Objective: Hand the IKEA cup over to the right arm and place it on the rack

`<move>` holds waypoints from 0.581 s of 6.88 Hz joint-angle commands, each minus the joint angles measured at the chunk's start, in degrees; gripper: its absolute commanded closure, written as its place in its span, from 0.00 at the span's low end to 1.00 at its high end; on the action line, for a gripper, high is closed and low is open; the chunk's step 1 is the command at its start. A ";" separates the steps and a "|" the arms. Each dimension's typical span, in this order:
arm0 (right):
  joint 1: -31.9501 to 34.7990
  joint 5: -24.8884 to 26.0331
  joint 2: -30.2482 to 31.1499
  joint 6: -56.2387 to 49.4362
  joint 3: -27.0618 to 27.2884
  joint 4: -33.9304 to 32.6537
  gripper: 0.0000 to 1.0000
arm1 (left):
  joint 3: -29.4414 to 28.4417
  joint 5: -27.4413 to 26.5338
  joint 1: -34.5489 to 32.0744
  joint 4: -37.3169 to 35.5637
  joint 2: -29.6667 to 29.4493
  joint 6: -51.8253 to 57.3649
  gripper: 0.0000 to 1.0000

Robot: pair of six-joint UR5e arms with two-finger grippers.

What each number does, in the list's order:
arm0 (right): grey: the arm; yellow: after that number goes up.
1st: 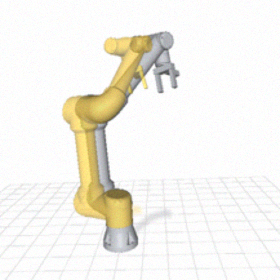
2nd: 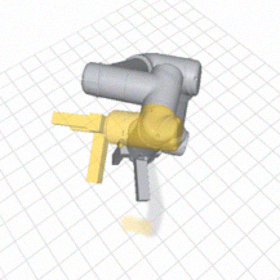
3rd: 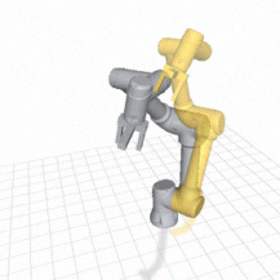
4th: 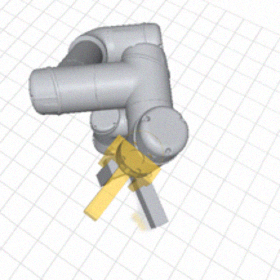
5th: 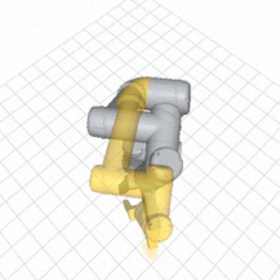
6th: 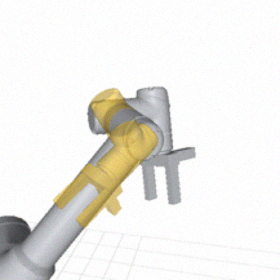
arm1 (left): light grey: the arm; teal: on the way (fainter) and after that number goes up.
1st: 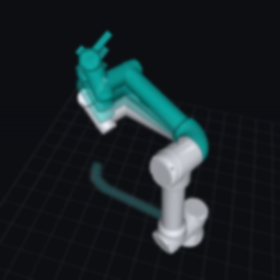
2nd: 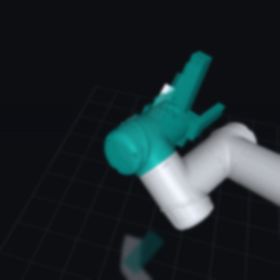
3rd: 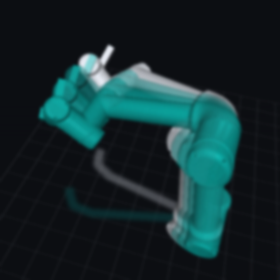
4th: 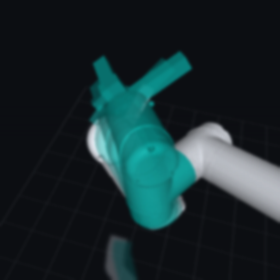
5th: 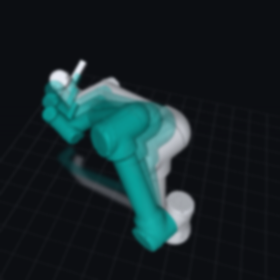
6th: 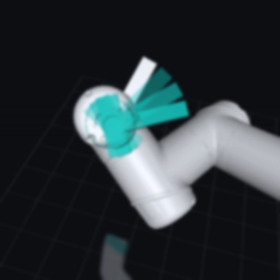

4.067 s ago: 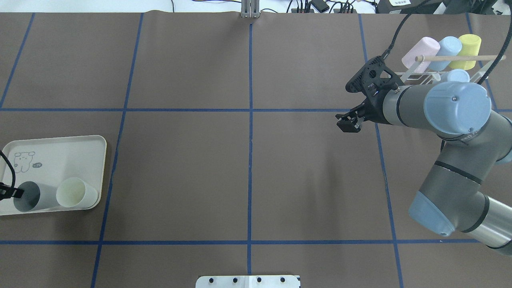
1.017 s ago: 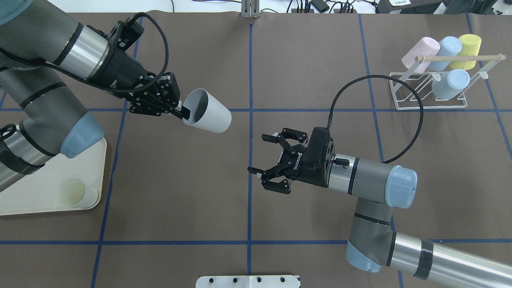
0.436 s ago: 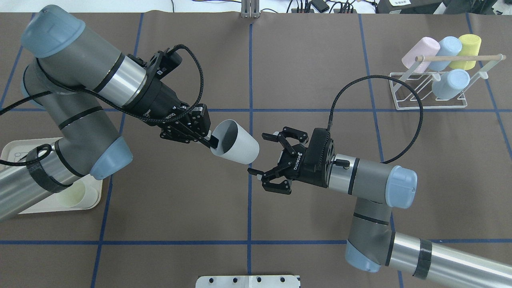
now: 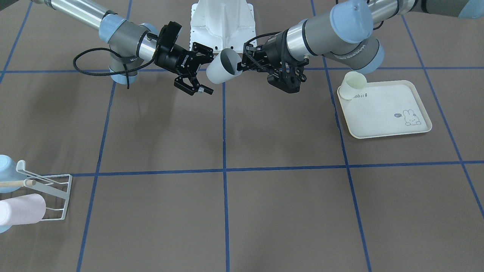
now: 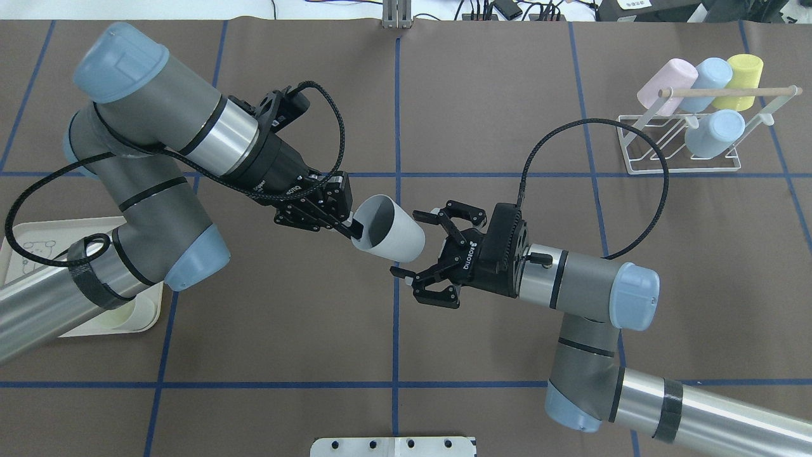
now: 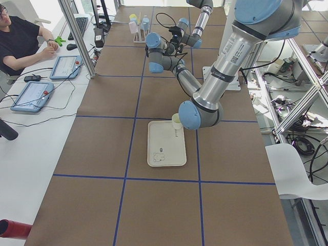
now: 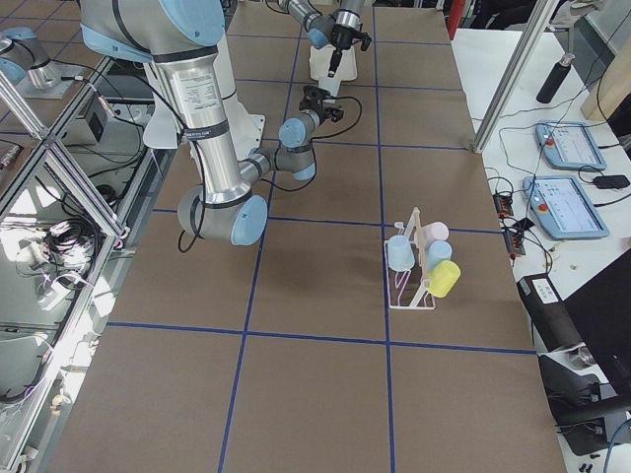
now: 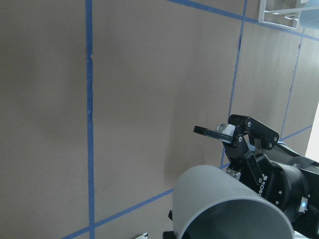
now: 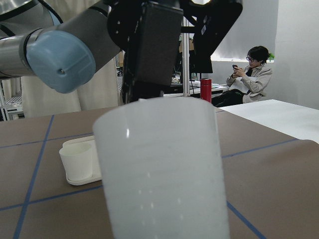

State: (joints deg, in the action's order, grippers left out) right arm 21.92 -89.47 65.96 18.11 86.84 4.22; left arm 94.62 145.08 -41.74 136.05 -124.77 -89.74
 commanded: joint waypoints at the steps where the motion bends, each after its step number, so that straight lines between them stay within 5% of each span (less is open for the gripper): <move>1: 0.05 0.00 -0.04 -0.01 0.00 0.00 0.01 | -0.75 -0.59 0.78 0.00 -0.21 0.00 1.00; 4: -0.04 0.00 -0.04 -0.01 0.08 0.00 0.06 | -1.02 -0.59 1.14 0.35 -0.21 0.00 1.00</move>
State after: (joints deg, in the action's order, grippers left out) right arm 21.95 -89.48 65.92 18.11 86.84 4.22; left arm 93.78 144.50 -40.68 136.32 -124.97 -89.74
